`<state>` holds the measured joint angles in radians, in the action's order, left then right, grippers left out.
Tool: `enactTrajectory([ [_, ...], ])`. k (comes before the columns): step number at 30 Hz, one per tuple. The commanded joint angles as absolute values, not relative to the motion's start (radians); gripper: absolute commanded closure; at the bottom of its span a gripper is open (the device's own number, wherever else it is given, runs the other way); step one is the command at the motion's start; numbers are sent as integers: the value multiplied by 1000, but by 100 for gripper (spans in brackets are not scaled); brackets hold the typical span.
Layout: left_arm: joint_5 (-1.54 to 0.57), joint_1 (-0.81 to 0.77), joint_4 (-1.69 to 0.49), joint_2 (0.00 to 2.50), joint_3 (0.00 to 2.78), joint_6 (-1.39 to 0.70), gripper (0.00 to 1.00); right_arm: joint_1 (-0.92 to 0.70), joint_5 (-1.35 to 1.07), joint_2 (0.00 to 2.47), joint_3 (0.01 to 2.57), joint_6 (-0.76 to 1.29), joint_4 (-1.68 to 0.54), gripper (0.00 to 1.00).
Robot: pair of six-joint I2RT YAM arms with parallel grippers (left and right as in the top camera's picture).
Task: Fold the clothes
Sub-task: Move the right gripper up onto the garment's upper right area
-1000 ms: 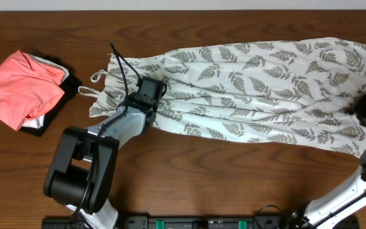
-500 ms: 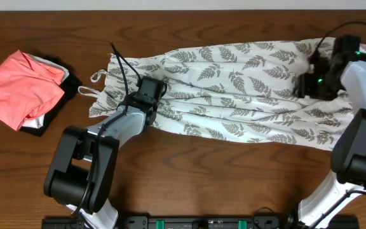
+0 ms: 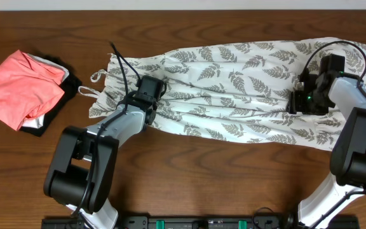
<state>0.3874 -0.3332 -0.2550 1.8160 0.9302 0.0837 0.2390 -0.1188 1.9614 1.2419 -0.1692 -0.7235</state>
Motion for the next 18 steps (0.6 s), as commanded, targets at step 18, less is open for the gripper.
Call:
enactTrajectory([
  [18, 273, -326, -319, 1869, 888, 89, 37, 242, -105, 1977, 1142, -170, -664, 36],
])
